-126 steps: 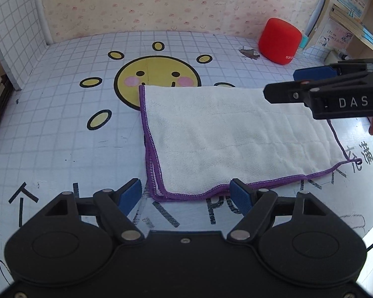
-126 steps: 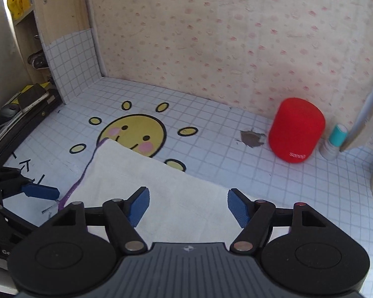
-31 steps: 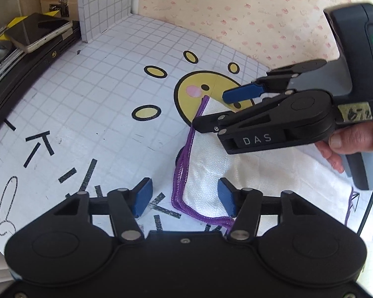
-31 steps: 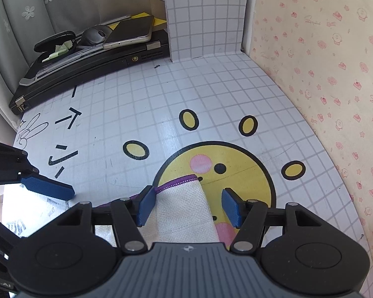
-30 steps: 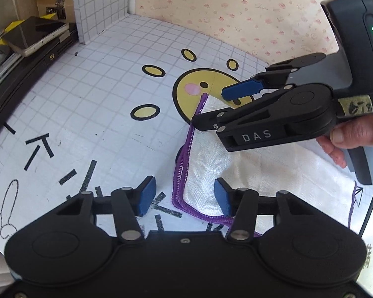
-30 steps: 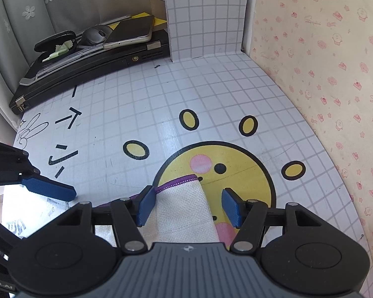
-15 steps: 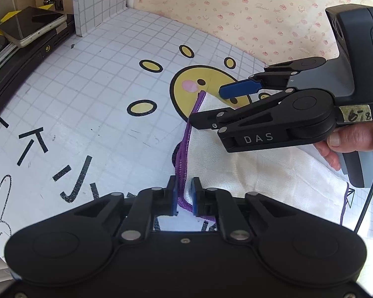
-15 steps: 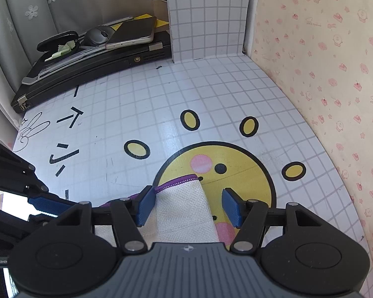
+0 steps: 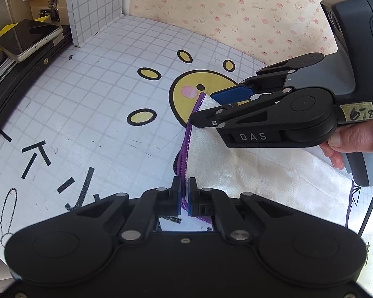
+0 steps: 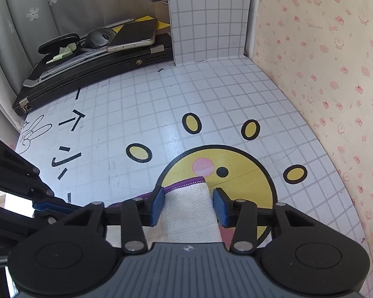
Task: Fold towel
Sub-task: 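Hold the towel corner and purple edge and lift them with both grippers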
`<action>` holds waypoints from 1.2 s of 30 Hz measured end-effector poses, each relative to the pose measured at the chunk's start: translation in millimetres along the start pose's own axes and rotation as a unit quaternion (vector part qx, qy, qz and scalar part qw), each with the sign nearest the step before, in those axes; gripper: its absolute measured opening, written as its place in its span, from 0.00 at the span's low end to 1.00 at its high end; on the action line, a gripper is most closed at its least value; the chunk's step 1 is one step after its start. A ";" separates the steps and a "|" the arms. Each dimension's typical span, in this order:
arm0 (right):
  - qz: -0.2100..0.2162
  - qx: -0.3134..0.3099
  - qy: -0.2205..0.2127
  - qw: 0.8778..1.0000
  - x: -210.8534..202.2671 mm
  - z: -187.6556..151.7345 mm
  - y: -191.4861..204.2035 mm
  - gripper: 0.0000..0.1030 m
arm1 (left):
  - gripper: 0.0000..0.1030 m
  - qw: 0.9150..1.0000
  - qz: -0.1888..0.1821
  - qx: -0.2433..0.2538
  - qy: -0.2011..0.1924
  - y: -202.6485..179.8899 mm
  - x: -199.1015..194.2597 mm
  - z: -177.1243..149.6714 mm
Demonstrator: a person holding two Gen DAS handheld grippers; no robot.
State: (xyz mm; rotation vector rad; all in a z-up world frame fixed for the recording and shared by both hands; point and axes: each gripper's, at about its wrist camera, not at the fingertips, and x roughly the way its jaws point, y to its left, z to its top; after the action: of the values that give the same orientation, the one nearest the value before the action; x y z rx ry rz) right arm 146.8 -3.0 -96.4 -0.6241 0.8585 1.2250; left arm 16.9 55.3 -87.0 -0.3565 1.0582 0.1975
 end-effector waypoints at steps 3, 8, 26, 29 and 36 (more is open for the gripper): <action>-0.001 -0.003 0.000 1.000 -0.1 2.4 1.5 0.11 | 0.05 1.000 0.001 -0.001 -0.001 1.1 -0.3 0.2; -0.004 -0.010 0.000 1.000 -0.5 3.6 3.7 0.06 | 0.05 1.000 0.001 -0.004 -0.002 3.5 -0.6 1.5; -0.011 0.008 -0.026 1.000 -11.1 12.3 3.9 0.04 | 0.05 1.000 0.008 -0.010 -0.011 9.4 -8.4 9.7; -0.010 0.010 -0.025 1.000 -11.6 11.7 4.2 0.04 | 0.05 1.000 -0.002 -0.008 -0.003 8.0 -4.9 7.0; -0.013 0.016 -0.010 1.000 -8.2 6.0 0.6 0.04 | 0.53 1.000 0.007 0.011 -0.002 1.3 -0.9 -1.5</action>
State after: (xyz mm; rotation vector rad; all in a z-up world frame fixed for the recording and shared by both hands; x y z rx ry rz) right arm 146.6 -2.4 -86.2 -0.5938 0.8488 1.1899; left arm 14.8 55.9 -87.0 -0.3299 1.0581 0.1992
